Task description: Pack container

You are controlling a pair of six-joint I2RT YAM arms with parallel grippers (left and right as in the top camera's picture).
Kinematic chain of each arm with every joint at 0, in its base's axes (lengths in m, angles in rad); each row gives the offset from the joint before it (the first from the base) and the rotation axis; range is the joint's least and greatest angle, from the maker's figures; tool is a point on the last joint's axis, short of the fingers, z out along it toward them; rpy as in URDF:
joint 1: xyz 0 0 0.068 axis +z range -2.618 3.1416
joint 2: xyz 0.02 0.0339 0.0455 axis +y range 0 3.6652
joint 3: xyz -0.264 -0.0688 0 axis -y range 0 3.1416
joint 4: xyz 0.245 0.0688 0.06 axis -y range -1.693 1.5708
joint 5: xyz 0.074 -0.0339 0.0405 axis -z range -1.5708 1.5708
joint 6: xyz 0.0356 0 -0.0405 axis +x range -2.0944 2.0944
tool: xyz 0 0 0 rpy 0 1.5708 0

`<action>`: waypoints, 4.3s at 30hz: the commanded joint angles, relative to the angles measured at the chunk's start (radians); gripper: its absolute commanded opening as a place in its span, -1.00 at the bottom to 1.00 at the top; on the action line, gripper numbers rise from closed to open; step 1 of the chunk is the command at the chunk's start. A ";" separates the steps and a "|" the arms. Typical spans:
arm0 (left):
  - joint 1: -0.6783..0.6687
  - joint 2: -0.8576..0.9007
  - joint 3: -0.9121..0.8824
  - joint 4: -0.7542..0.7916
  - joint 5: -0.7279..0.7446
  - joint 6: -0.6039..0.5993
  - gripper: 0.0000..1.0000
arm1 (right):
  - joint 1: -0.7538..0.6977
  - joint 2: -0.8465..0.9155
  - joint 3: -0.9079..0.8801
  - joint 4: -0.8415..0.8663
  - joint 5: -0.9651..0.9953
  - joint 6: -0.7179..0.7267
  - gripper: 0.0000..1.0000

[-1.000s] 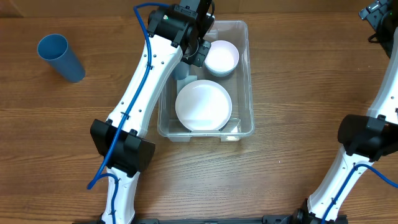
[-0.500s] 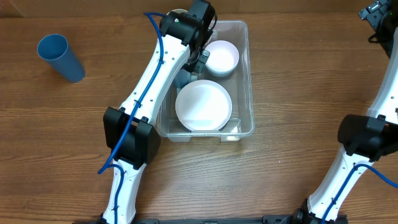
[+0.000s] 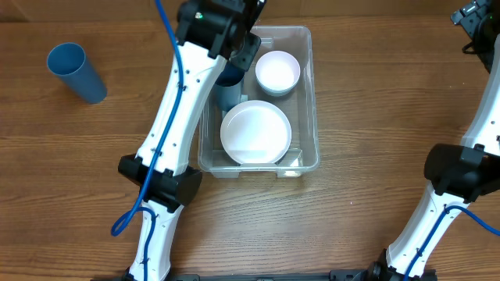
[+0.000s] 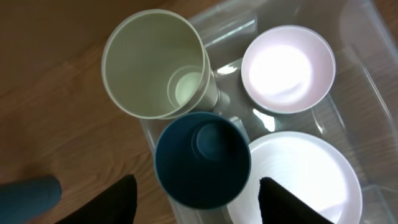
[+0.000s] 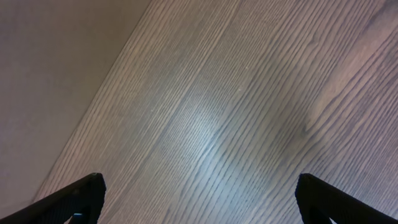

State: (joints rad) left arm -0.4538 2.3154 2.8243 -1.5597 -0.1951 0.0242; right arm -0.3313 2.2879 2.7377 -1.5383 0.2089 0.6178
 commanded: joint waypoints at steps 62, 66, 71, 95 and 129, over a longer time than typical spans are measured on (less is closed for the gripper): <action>-0.077 -0.251 -0.186 -0.021 0.012 -0.037 -0.92 | 0.002 -0.031 0.024 0.003 0.008 0.008 1.00; -0.077 -0.190 -0.186 -0.025 0.013 -0.039 -0.92 | 0.002 -0.031 0.024 0.003 0.008 0.008 1.00; -0.074 -0.140 -0.186 -0.014 0.012 -0.039 -0.92 | 0.002 -0.031 0.024 0.003 0.008 0.008 1.00; -0.005 -0.589 -0.134 -0.062 0.006 -0.098 1.00 | 0.002 -0.031 0.024 0.003 0.008 0.008 1.00; 0.500 -2.314 -2.805 1.746 0.293 0.084 1.00 | 0.002 -0.031 0.024 0.003 0.008 0.008 1.00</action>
State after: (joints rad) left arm 0.0296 0.0731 0.0898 0.2211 0.0685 0.0895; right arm -0.3313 2.2879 2.7377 -1.5387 0.2089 0.6212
